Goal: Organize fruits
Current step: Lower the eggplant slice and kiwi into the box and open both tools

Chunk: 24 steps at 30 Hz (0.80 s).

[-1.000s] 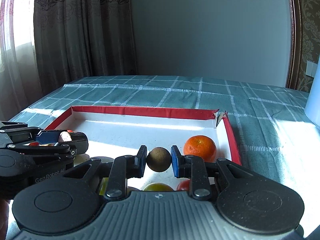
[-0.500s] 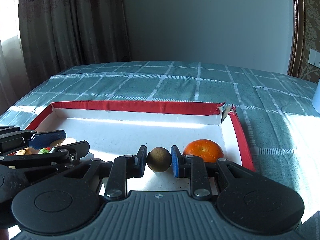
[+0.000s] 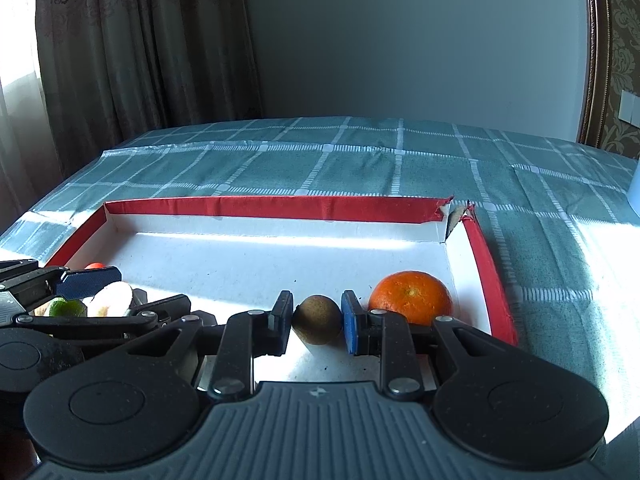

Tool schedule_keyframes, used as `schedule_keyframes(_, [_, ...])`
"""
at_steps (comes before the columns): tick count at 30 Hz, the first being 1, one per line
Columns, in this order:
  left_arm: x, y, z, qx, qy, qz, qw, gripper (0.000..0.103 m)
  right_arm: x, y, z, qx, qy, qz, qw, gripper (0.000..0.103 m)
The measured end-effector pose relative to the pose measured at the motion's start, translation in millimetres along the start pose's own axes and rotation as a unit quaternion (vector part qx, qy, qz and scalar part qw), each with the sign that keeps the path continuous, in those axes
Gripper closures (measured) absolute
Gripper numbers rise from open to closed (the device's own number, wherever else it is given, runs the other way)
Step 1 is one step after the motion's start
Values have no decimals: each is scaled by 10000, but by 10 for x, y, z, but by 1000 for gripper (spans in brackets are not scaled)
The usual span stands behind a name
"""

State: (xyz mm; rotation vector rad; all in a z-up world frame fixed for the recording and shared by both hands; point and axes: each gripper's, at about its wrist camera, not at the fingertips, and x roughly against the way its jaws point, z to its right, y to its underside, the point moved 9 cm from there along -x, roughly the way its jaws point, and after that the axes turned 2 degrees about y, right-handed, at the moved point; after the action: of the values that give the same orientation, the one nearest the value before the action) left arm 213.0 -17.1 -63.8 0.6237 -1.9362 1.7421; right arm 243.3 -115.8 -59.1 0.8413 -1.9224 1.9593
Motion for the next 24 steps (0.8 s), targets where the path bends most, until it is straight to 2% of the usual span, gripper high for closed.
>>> schedule_keyframes(5, [-4, 4, -53, 124, -13, -18, 9999, 29, 14, 3, 18, -104, -65, 2, 9999, 78])
schedule_keyframes(9, [37, -2, -77, 156, -47, 78, 9998, 25, 52, 19, 43, -270, -232, 22, 9994, 77])
schedule_keyframes(12, [52, -7, -92, 147, -119, 133, 9997, 20, 84, 26, 47, -241, -155, 75, 9996, 73])
schedule_keyframes(20, [50, 18, -158, 296, -118, 84, 9995, 7, 149, 32, 50, -133, -43, 234, 9996, 72])
schedule_keyframes(22, [63, 23, -180, 342, -110, 96, 9993, 7, 167, 38, 52, -132, -45, 291, 9995, 70])
schedule_keyframes(24, [69, 32, -213, 405, -155, 90, 9990, 6, 201, 33, 60, -159, -53, 374, 9992, 62])
